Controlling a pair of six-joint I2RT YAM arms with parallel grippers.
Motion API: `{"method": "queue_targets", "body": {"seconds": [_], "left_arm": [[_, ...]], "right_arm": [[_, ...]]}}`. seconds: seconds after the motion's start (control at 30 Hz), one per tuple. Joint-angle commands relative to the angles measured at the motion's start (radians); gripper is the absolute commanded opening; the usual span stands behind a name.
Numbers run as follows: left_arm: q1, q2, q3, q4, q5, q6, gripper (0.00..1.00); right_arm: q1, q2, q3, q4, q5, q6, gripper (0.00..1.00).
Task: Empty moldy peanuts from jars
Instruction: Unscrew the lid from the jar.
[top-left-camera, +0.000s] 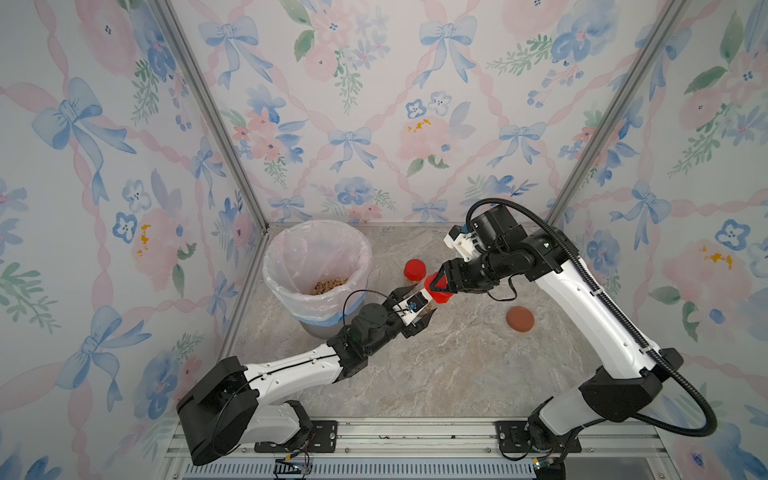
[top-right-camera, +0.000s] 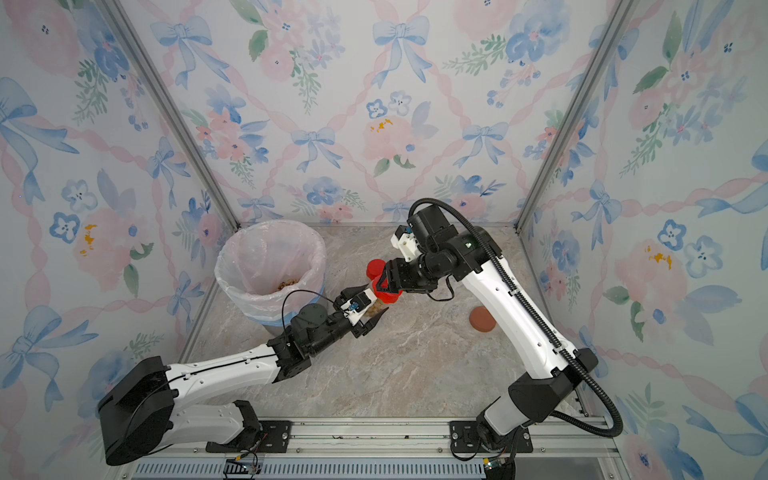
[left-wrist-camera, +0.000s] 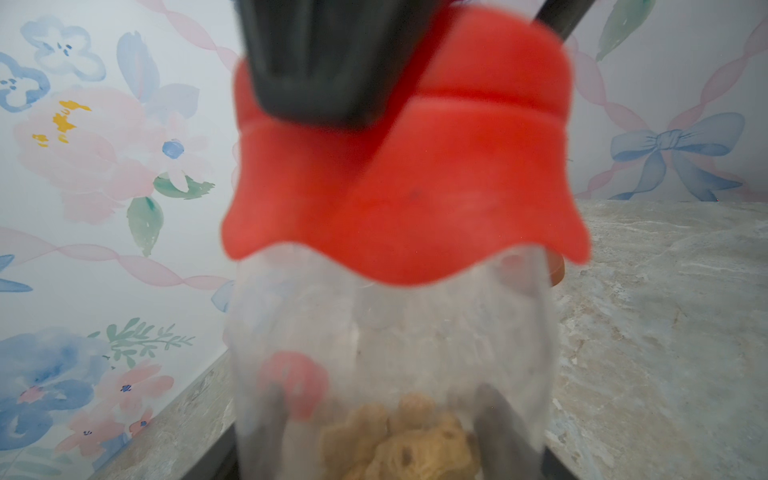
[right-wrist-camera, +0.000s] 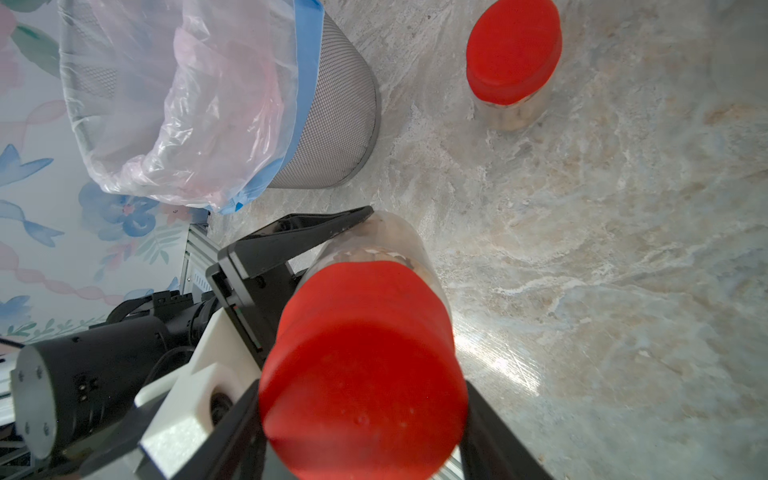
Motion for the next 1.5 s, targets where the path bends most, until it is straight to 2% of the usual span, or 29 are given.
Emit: {"method": "queue_targets", "body": {"seconds": [0.0, 0.33, 0.73, 1.17, 1.33, 1.47], "left_arm": [[-0.003, -0.003, 0.015, 0.027, 0.021, -0.013, 0.1], [-0.002, 0.003, 0.013, 0.027, 0.011, -0.016, 0.1], [0.003, 0.004, 0.012, 0.027, -0.015, -0.017, 0.09], [0.018, -0.004, 0.006, 0.028, -0.032, -0.017, 0.09], [0.023, -0.006, 0.004, 0.027, -0.039, -0.016, 0.09], [0.024, -0.012, 0.004, 0.027, -0.037, -0.018, 0.1]], "right_arm": [[-0.03, -0.027, 0.002, 0.019, -0.063, -0.072, 0.52], [-0.04, -0.007, 0.067, -0.065, -0.064, -0.157, 0.51], [-0.067, -0.031, 0.049, -0.066, -0.032, -0.162, 0.51], [-0.175, -0.087, -0.019, -0.048, -0.053, -0.167, 0.51], [-0.273, -0.133, -0.104, -0.021, -0.049, -0.177, 0.52], [-0.371, -0.175, -0.241, 0.043, -0.013, -0.174, 0.51]]}}
